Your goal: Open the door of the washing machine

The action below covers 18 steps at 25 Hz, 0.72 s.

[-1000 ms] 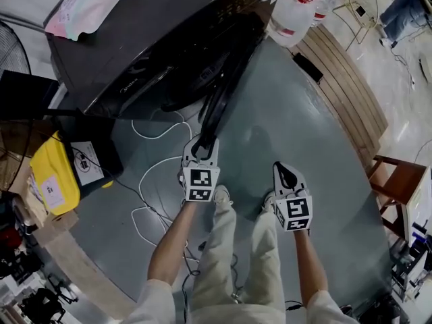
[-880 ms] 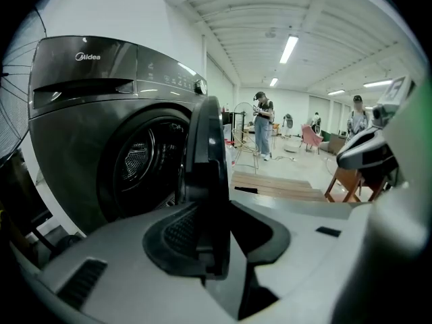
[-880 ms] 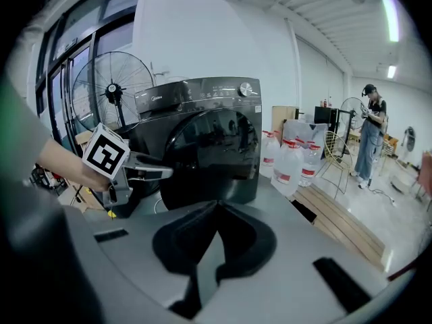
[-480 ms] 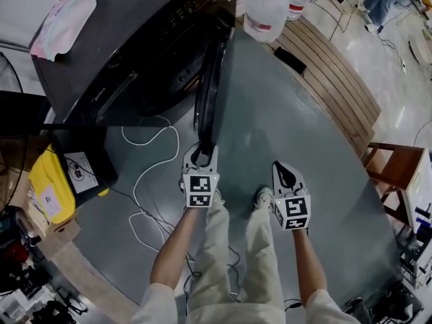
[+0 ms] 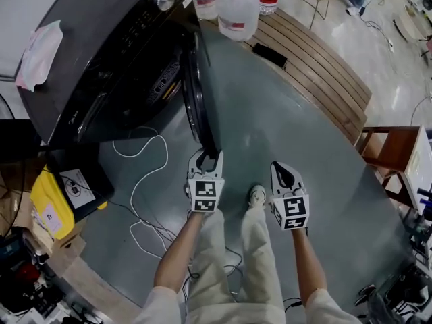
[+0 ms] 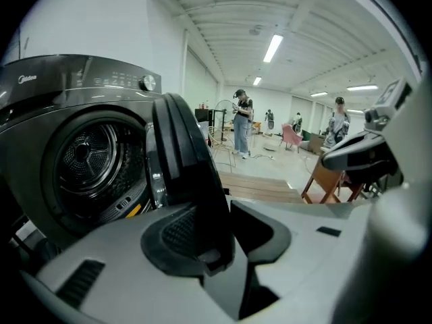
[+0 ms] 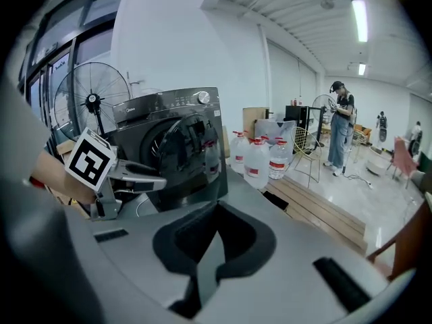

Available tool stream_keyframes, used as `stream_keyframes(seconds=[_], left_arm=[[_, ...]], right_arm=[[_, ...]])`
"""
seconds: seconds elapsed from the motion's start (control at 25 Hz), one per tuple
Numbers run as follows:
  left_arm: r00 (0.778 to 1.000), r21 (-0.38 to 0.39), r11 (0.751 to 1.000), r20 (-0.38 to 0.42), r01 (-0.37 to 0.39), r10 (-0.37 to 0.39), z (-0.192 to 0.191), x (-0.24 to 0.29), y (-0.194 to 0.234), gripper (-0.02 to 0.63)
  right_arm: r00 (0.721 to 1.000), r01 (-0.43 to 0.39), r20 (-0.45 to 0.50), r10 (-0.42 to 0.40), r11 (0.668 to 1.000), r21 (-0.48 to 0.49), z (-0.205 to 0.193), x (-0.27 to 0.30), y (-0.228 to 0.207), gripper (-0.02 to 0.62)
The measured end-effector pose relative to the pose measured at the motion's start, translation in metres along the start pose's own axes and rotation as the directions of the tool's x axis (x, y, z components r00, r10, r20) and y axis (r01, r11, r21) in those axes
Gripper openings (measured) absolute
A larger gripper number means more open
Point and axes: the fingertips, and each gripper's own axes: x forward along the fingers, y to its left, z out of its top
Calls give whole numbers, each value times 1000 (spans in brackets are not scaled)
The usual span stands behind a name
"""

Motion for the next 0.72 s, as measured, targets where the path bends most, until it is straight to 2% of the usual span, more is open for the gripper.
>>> stream_keyframes(seconds=[0.16, 0.36, 0.72], left_arm=[[1000, 13, 999, 2, 29, -29, 12, 16, -31, 137], [999, -7, 999, 12, 52, -52, 27, 38, -64, 138], [994, 19, 994, 15, 109, -109, 55, 80, -113, 138]], right_arm=[[1000, 31, 3, -31, 999, 26, -7, -12, -23, -2], [997, 72, 6, -73, 996, 60, -19, -26, -57, -2], [992, 127, 1, -128, 985, 121, -41, -49, -109, -2]])
